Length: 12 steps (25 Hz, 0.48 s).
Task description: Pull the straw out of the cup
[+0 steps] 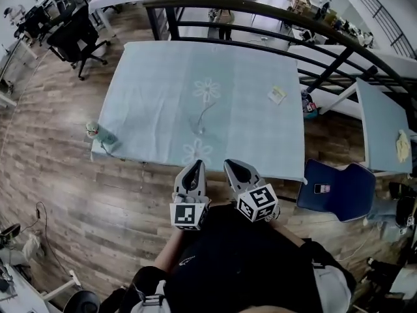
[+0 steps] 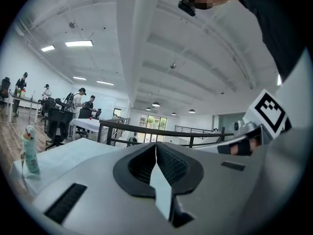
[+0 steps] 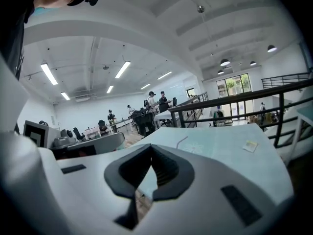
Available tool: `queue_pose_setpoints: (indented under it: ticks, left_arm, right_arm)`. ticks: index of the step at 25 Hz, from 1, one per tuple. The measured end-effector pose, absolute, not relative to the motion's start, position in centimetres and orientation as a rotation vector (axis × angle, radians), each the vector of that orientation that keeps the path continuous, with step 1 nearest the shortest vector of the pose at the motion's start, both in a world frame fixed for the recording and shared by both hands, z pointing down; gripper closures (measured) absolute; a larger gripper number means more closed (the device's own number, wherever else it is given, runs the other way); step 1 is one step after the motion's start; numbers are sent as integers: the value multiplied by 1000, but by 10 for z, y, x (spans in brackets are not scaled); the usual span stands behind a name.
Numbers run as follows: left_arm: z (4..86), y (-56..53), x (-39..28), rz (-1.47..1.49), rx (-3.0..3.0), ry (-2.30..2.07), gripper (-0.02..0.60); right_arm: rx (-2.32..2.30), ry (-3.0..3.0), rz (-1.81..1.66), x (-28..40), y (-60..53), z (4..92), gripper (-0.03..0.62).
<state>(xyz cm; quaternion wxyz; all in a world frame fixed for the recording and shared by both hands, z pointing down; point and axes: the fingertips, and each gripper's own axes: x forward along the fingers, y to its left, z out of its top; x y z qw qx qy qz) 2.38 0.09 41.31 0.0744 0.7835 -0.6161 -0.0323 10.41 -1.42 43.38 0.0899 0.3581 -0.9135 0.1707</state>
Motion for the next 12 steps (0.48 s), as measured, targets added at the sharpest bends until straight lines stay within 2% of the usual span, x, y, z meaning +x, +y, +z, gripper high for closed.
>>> queue_pose_setpoints:
  ticks: [12]
  left_arm:
    - [410, -69, -73, -99, 2485, -1689, 565]
  right_arm:
    - [1227, -2629, 537, 6, -66, 442, 585]
